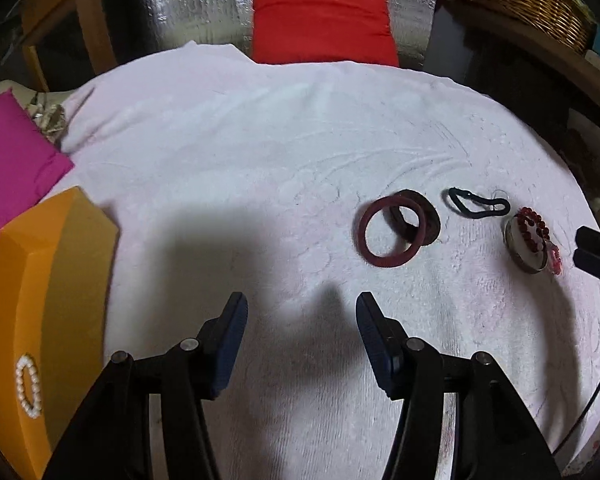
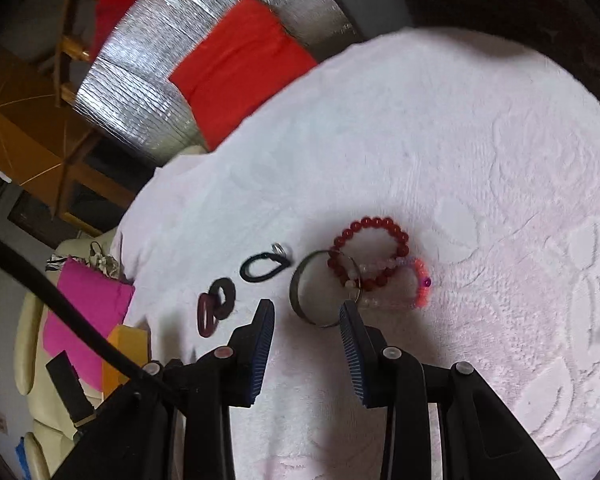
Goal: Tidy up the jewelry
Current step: 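Grasp the dark red bangle with the left tool while right tool approaches the silver bangle, then close the right tool on the silver bangle rim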
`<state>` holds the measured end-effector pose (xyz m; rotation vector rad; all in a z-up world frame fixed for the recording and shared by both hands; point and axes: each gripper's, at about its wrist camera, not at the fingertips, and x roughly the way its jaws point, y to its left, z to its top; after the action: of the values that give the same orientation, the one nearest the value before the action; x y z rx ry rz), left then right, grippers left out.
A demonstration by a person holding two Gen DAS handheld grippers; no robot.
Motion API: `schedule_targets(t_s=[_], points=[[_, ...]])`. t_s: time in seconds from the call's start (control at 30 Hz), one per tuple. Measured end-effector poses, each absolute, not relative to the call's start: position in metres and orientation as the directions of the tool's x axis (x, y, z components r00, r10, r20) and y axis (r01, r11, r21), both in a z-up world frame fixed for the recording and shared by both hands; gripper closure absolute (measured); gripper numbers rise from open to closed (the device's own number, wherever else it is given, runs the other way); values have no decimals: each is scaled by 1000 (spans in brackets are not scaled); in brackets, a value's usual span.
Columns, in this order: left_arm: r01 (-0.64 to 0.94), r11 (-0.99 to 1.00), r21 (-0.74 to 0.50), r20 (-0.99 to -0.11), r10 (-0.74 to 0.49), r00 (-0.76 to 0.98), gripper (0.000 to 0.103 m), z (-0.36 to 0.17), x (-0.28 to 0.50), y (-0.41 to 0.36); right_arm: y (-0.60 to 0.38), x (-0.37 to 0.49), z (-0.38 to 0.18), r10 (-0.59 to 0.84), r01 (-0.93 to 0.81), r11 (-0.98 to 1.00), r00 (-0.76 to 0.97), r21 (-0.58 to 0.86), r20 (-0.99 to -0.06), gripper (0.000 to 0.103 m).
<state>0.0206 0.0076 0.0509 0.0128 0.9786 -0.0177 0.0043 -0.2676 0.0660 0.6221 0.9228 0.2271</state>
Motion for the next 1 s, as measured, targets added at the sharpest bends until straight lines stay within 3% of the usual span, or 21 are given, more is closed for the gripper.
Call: schedule_targets(t_s=[0.43, 0.63, 0.7, 0.77, 0.83, 1.0], points=[[139, 983, -124, -793, -182, 581, 45, 36, 61, -3, -261, 23, 34, 424, 227, 771, 515, 595, -745, 66], [173, 981, -87, -789, -173, 589, 46, 31, 65, -13, -259, 36, 19, 412, 309, 721, 528, 620, -742, 65], [170, 980, -99, -784, -182, 593, 54, 31, 65, -11, -259, 36, 19, 391, 330, 712, 548, 620, -740, 71], [179, 979, -94, -778, -184, 601, 77, 32, 63, -10, -256, 38, 21, 337, 342, 745, 549, 573, -765, 87], [205, 972, -111, -773, -214, 597, 95, 33, 60, -10, -252, 39, 22, 301, 337, 773, 553, 538, -777, 92], [219, 970, -104, -772, -217, 597, 98, 35, 56, -13, -245, 37, 27, 268, 290, 822, 563, 491, -782, 99]])
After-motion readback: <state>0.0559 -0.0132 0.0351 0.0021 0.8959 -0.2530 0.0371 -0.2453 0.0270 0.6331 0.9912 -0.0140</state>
